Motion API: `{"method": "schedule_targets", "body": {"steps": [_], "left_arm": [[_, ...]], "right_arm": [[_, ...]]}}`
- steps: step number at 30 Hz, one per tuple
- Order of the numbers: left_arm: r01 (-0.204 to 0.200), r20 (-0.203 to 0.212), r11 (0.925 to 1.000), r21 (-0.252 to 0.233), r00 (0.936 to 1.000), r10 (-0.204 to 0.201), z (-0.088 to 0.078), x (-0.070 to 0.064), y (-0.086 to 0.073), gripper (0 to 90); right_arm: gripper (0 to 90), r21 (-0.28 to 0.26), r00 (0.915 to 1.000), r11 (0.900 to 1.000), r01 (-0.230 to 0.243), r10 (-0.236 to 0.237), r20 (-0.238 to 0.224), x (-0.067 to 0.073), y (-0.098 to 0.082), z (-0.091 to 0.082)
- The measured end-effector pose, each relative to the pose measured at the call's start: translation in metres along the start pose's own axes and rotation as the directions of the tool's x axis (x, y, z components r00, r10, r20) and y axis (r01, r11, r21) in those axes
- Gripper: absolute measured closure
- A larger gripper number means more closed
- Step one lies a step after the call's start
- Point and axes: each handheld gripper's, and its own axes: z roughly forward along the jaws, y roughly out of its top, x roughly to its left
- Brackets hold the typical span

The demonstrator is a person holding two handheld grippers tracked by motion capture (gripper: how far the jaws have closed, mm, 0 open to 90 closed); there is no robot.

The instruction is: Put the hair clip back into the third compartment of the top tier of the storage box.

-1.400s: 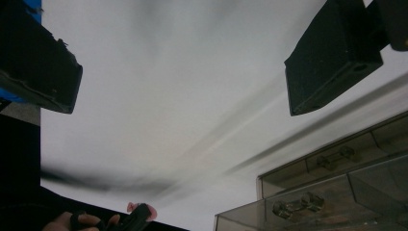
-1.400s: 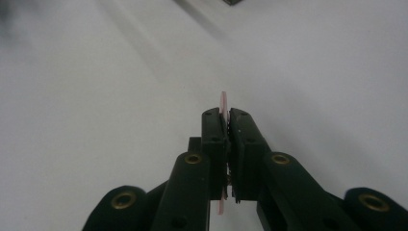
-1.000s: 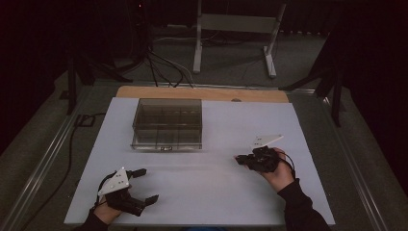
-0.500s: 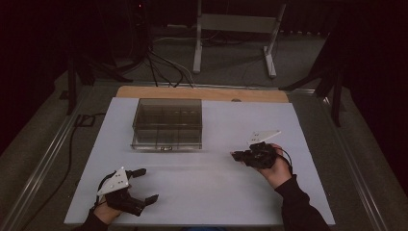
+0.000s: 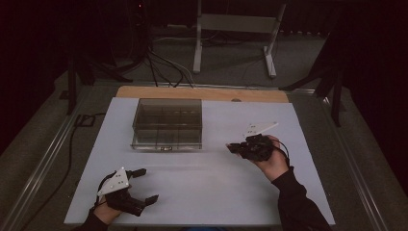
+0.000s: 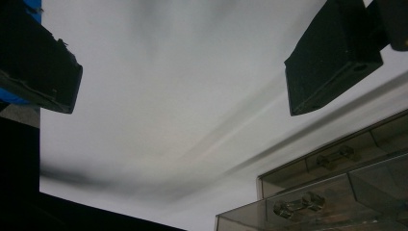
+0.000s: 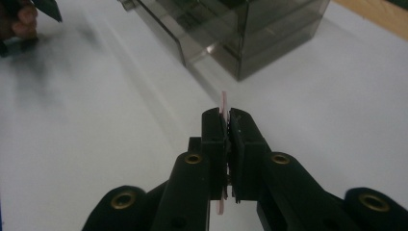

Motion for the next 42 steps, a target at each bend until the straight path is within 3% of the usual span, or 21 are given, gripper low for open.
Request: {"method": "schedule_targets", "body": {"steps": [11,42], "left_arm": [[-0.004,-0.003,1.0000,-0.005,1.0000,0.004,-0.001,0.000,0.001,0.5],[0.004,-0.001,1.0000,-0.007,1.0000,-0.004,-0.002,0.000,0.000,0.5]], "right_arm": [[85.3,-0.018,0.9992,0.999,0.032,-0.033,-0.022,0.007,0.026,0.004],[85.3,-0.036,0.9968,0.997,0.065,-0.066,-0.045,0.015,0.063,0.018]]}}
